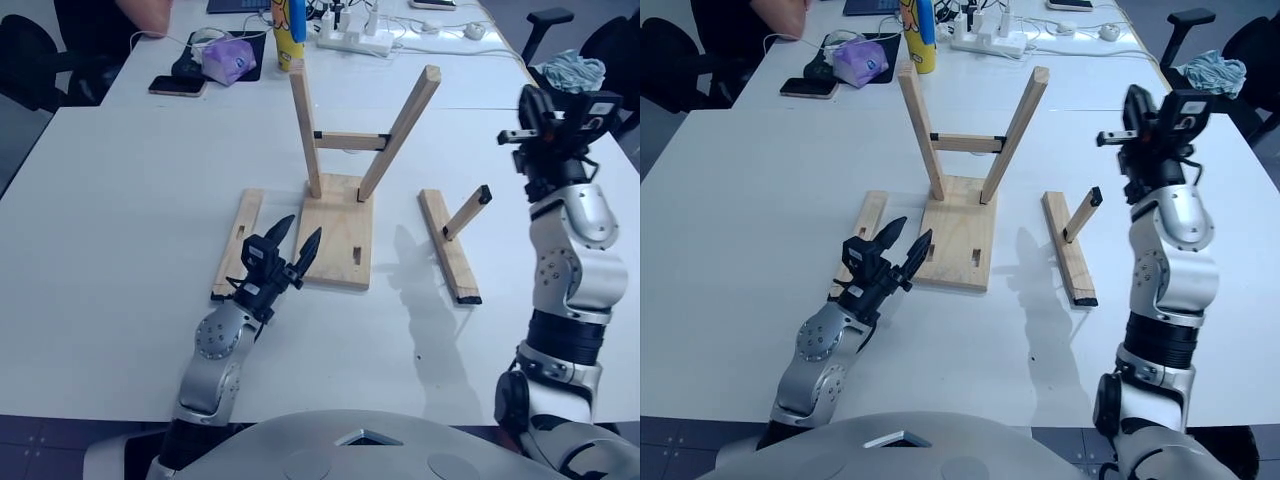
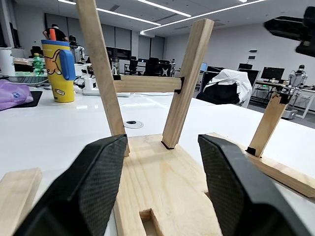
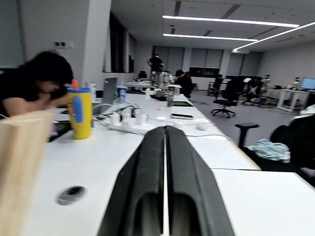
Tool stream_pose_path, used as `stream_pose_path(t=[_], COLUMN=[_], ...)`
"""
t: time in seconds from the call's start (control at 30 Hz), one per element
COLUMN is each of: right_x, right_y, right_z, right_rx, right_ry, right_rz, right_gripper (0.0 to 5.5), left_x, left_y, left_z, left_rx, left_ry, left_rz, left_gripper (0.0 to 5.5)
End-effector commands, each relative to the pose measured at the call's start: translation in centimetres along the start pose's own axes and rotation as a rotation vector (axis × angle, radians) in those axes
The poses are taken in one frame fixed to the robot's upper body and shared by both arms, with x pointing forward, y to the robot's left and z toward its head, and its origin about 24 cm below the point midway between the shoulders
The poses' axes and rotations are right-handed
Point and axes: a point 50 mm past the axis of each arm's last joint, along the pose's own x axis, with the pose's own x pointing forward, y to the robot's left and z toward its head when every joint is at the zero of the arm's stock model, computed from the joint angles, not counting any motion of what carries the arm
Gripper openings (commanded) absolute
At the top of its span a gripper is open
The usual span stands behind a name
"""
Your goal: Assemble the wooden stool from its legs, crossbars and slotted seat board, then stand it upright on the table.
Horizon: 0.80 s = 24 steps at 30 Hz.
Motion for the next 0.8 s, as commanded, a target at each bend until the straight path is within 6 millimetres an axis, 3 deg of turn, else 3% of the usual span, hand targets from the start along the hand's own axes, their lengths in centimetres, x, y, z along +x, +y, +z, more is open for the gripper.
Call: stream_pose_path(t=[0.03, 0.1, 0.3, 0.43, 0.57, 0.8], right_x=[-2.6, -4.1, -7.2, -7.3, -7.6, -7.0], right_y=[-3.0, -3.1, -1.7, -2.1, -0.8, 0.3], right_z=[-4.4, -6.3, -8.8, -8.7, -8.5, -7.7], right_rx=[-0.124, -0.138, -0.087, -0.097, -0.074, 0.046], right_ry=[0.258, 0.380, 0.664, 0.745, 0.812, 0.834], right_rz=[-0.029, 0.044, 0.218, 0.261, 0.357, 0.377], right_gripper=[0.01, 0.21, 1.02, 1.52, 2.13, 3.02], left_x=[-0.3, -0.4, -0.8, -1.2, -1.6, -1.3], left_y=[-0.4, -0.5, -0.7, -1.3, -1.6, -1.2], left_z=[-0.2, -0.1, -0.1, 0.3, 0.0, 0.0], left_rx=[-0.004, -0.006, -0.006, -0.014, -0.012, -0.004], left_ry=[0.000, -0.006, -0.018, -0.026, -0.004, -0.004], left_rz=[0.029, 0.049, 0.103, 0.125, 0.131, 0.120], left_gripper=[2.67, 2.67, 2.67, 2.67, 2.67, 2.67])
